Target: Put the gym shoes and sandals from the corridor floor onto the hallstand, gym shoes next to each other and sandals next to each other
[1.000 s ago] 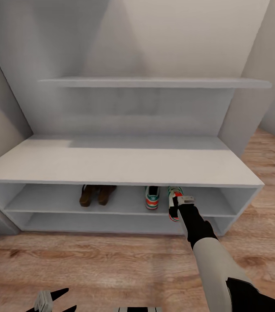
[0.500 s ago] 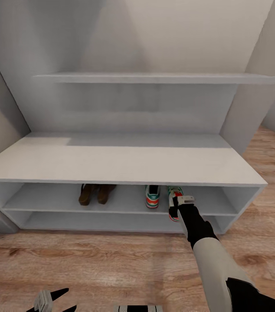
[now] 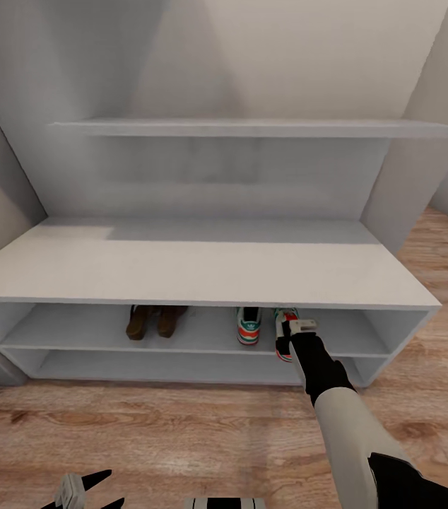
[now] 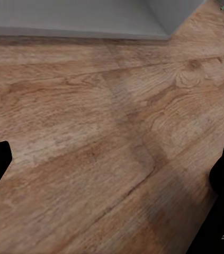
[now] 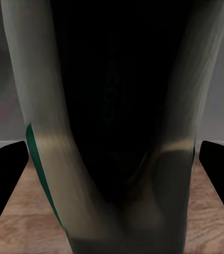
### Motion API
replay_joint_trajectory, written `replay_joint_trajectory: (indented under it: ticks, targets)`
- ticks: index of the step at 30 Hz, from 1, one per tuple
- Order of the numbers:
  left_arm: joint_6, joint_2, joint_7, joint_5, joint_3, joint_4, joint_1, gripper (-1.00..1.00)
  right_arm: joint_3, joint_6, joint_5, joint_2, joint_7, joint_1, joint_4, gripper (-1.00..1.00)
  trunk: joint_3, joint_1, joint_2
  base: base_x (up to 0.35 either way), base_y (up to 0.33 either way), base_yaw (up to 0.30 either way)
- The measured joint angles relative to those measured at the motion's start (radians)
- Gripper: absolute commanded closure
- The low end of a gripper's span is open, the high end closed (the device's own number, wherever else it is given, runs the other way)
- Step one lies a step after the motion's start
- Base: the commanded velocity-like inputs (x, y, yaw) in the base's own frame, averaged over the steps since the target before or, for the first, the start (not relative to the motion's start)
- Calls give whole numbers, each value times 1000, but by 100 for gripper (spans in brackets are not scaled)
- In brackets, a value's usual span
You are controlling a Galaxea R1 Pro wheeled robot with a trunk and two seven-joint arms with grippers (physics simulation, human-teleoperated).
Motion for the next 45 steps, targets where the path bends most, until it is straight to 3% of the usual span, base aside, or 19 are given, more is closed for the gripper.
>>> replay_joint_trajectory:
  ticks: [10, 13, 31, 32, 45]
  targets:
    - [0, 0, 0, 0, 0, 0, 0, -100, 0, 25, 5, 0, 1, 0, -13, 100, 0, 0, 0, 51, 13, 0]
    - [0, 0, 0, 0, 0, 0, 0, -100, 2, -1, 13, 0, -2, 0, -8, 100, 0, 0, 0, 164, 77, 0]
    - [0, 0, 0, 0, 0, 0, -1, -100, 1, -2, -8, 0, -1, 0, -13, 100, 0, 1, 0, 58, 5, 0]
    - [0, 0, 0, 0, 0, 0, -1, -100, 1, -2, -8, 0, -1, 0, -13, -100, 0, 0, 0, 3, 0, 0]
    - [0, 0, 0, 0, 0, 0, -1, -100, 0, -3, -19, 0, -1, 1, -1, -100, 0, 1, 1, -29, 0, 0]
